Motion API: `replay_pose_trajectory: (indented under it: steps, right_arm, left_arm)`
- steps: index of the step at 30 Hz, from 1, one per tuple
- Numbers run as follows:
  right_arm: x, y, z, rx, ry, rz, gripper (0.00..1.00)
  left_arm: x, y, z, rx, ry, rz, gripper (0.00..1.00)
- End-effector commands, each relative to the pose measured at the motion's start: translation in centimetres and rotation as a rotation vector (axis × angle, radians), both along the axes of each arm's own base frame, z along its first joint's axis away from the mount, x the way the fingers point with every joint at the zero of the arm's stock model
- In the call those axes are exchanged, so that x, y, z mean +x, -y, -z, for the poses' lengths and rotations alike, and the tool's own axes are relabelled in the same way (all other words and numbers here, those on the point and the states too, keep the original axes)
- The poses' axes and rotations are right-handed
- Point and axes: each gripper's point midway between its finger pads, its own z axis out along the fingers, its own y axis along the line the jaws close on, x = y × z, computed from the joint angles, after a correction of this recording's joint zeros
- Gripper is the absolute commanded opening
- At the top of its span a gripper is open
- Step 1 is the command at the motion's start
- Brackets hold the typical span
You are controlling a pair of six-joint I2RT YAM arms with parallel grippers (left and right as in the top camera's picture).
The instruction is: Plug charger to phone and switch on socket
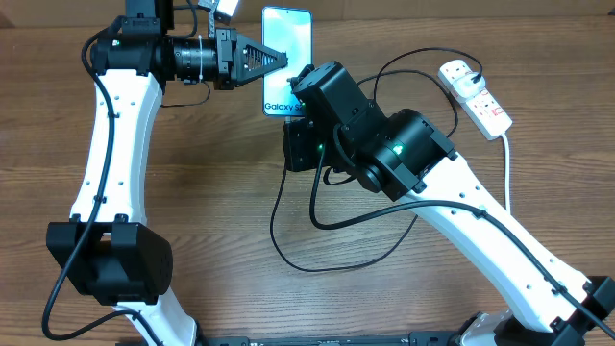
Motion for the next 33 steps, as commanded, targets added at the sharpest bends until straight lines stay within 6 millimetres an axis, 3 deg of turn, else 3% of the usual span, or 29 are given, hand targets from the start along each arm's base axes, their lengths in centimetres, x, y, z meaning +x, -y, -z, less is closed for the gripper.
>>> replay_pose_trajectory:
  steps: [1,33]
  right_arm:
    - [0.3,0.4,-2.0,0.025,0.047,0.011,0.04]
    - [0.2,0.5,-1.9,0.029,0.035,0.021,0.04]
  left_arm:
    - [-0.6,0.1,-1.2,-0.047,0.036,0.037,0.04]
    - [-1.1,0.3,-2.2,-0.095,0.07,0.078,0.04]
